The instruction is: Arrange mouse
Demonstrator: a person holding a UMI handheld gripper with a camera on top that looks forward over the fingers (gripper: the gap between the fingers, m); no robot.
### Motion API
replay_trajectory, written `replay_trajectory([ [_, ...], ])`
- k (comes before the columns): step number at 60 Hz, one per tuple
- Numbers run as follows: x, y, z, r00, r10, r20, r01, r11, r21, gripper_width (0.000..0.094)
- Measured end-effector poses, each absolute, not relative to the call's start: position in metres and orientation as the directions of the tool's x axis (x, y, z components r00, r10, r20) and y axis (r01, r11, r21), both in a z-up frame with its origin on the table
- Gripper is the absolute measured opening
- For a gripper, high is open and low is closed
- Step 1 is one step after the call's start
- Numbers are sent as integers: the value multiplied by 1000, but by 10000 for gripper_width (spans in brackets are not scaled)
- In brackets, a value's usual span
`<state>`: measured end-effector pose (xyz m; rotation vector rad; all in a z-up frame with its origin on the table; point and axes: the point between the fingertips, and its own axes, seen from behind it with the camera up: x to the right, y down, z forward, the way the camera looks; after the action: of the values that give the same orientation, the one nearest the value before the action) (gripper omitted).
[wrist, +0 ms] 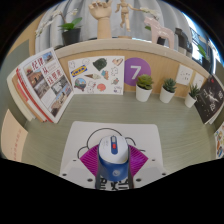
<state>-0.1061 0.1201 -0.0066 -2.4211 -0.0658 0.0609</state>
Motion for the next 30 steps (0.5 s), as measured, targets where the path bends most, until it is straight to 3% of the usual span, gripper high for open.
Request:
replay_trajectory([
  [11,-109,119,-12,999,30,-34,1,-769,-639,518],
  [15,-111,117,-8,998,11,-61,-29,-785,-619,643],
  [19,-110,122,15,997,4,-74,-45,-755,-655,717],
  [30,-114,121,122,996,29,-85,-47,-646,-762,752],
])
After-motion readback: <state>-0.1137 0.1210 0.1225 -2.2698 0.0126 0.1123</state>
